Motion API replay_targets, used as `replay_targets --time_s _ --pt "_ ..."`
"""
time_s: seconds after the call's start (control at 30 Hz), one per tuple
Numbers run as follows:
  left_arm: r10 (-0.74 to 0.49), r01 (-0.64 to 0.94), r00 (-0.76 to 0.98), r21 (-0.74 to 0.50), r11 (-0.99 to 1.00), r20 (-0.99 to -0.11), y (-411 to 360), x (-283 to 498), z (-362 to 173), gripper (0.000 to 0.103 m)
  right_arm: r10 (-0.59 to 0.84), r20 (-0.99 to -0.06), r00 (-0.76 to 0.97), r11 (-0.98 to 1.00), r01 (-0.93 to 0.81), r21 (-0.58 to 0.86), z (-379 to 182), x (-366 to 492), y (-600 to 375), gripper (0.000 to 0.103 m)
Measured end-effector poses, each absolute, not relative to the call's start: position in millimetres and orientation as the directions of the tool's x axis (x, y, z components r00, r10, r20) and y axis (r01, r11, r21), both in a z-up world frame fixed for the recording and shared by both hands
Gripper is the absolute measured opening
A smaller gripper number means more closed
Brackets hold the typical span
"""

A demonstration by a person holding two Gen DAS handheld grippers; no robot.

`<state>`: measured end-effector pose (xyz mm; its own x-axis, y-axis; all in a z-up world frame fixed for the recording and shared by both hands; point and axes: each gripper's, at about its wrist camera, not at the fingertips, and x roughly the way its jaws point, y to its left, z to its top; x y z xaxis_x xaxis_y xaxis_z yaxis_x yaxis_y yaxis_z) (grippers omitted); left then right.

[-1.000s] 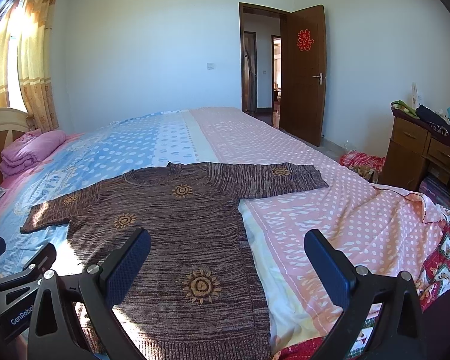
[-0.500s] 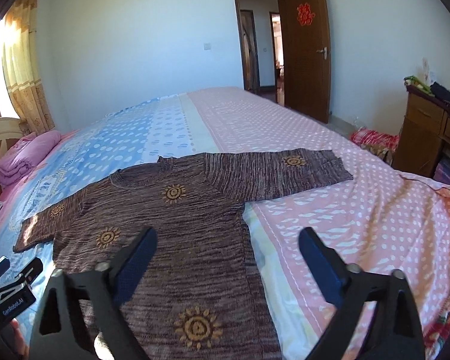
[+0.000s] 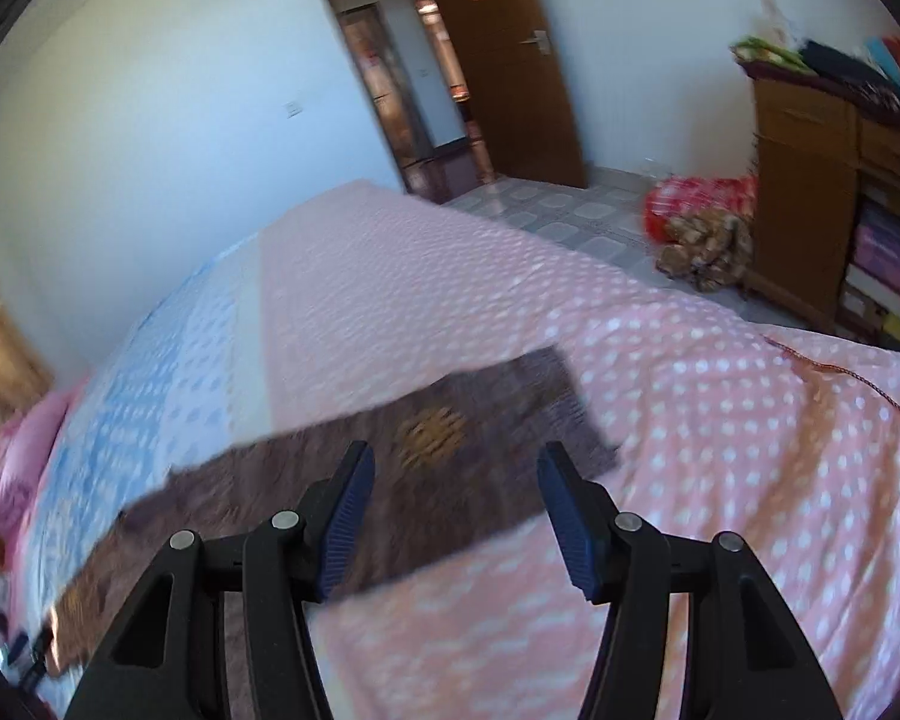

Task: Fold small clothes
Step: 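Grasp the sweater sleeve with the right gripper and lift it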

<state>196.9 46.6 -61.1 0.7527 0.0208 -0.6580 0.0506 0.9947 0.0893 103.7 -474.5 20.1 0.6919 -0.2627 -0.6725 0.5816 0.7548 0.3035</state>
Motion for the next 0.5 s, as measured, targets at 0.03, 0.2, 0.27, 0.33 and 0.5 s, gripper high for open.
replay_targets --time_s 0.03,0.2,0.27,0.33,0.5 --pt "0.033 0.032 0.747 0.086 0.996 -0.664 49.6 202.7 -68.5 0.103 -0.266 -0.686 0.677 0.732 0.605 0.313 12.3 108.8 -487.6 0.058" --pt "0.037 -0.046 0.681 0.007 0.999 -0.731 68.9 220.0 -110.3 0.103 -0.226 -0.747 0.626 0.668 0.657 0.349 -26.5 140.3 -532.2 0.058" --pt "0.039 -0.065 0.671 -0.006 0.998 -0.741 71.2 218.5 -123.2 0.103 -0.235 -0.758 0.609 0.671 0.665 0.326 -36.7 151.9 -537.9 0.058" --pt "0.038 -0.069 0.657 -0.010 0.998 -0.753 70.4 219.1 -126.2 0.102 -0.243 -0.768 0.593 0.671 0.674 0.309 -45.7 160.7 -541.2 0.058" --pt "0.050 -0.067 0.646 0.009 0.998 -0.762 64.6 220.3 -129.9 0.102 -0.299 -0.784 0.545 0.705 0.680 0.204 -62.6 175.7 -532.2 0.058"
